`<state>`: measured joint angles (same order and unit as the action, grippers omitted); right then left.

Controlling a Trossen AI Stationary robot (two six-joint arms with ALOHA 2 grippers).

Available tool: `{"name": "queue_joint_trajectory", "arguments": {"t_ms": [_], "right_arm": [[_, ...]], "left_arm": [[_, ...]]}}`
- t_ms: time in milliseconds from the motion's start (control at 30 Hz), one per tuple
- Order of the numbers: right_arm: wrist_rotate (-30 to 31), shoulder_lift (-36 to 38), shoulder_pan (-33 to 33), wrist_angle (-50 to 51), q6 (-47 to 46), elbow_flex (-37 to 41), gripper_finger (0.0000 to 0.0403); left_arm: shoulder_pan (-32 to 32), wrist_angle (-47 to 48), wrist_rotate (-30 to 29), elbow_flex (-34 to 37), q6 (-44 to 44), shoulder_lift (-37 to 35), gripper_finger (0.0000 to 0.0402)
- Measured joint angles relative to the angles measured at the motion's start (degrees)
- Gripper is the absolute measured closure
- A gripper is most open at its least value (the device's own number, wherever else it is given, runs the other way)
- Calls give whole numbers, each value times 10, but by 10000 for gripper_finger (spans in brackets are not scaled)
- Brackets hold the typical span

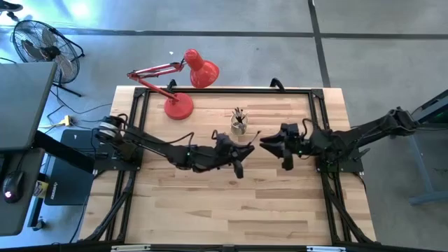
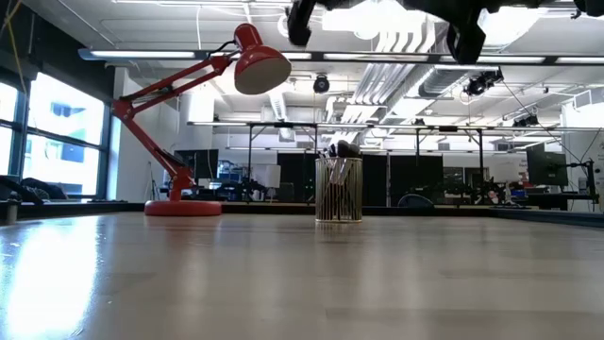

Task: Put items in baskets/containers
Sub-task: Put the makeup brush into the wire bin

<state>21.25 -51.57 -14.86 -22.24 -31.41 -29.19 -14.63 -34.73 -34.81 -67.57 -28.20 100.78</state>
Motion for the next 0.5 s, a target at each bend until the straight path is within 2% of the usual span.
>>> {"name": "queue_joint_trajectory", "arguments": {"t_ms": [200, 300, 500], "right_arm": [[-7, 4, 7, -48, 5, 0, 288], [-10, 4, 7, -89, 16, 0, 288], [-12, 4, 7, -149, 34, 0, 288]], "left_arm": [[0, 154, -17, -103, 30, 0, 395], [1, 179, -22, -130, 31, -2, 395], [8, 182, -12, -135, 34, -1, 395]]}}
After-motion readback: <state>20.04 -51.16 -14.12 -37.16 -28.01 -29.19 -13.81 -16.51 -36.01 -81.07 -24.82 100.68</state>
